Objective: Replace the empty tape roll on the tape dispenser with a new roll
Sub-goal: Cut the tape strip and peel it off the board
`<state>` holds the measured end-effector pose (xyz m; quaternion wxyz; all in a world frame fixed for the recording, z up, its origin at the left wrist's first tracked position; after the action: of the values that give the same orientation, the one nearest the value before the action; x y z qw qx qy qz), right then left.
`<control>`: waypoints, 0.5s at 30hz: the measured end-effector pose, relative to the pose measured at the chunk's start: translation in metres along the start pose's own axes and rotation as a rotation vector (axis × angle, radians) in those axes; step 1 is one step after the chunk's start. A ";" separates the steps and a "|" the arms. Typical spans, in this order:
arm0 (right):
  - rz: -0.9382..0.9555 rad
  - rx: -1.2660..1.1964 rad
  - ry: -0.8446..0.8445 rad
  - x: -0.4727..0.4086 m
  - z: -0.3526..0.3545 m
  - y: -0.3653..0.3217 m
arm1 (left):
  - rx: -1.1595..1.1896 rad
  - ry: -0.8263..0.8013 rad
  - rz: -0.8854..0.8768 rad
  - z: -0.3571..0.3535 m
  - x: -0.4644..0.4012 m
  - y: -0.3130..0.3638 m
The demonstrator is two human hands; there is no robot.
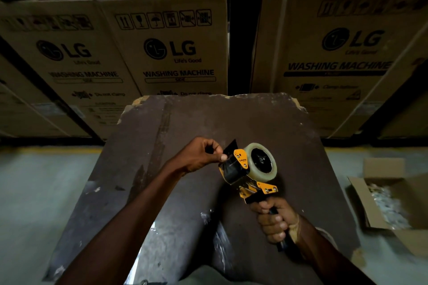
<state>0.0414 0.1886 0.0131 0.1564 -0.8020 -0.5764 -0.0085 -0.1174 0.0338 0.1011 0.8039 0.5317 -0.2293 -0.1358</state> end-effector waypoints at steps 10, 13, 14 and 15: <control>-0.003 0.005 0.027 0.003 0.010 0.002 | -0.199 -0.024 -0.009 -0.008 0.005 0.004; 0.009 0.014 0.031 0.005 0.012 0.003 | -0.245 -0.076 -0.019 -0.015 0.010 0.002; 0.016 0.019 0.027 0.006 0.012 0.003 | -0.235 -0.085 -0.023 -0.017 0.011 0.000; 0.023 0.019 0.024 0.006 0.012 0.003 | -0.210 -0.085 -0.028 -0.019 0.012 -0.002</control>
<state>0.0442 0.1968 0.0022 0.1710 -0.8068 -0.5654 -0.0106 -0.0971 0.0423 0.0955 0.8427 0.4415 -0.2405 -0.1927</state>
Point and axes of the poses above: each hand's wrist, its own x-axis away from the middle knuckle, its own z-axis out of the back of the hand, y = z × x, the point moved 7 cm from there along -x, towards the middle knuckle, and after that the axes turned 3 degrees about -x, right-handed, at the moved point
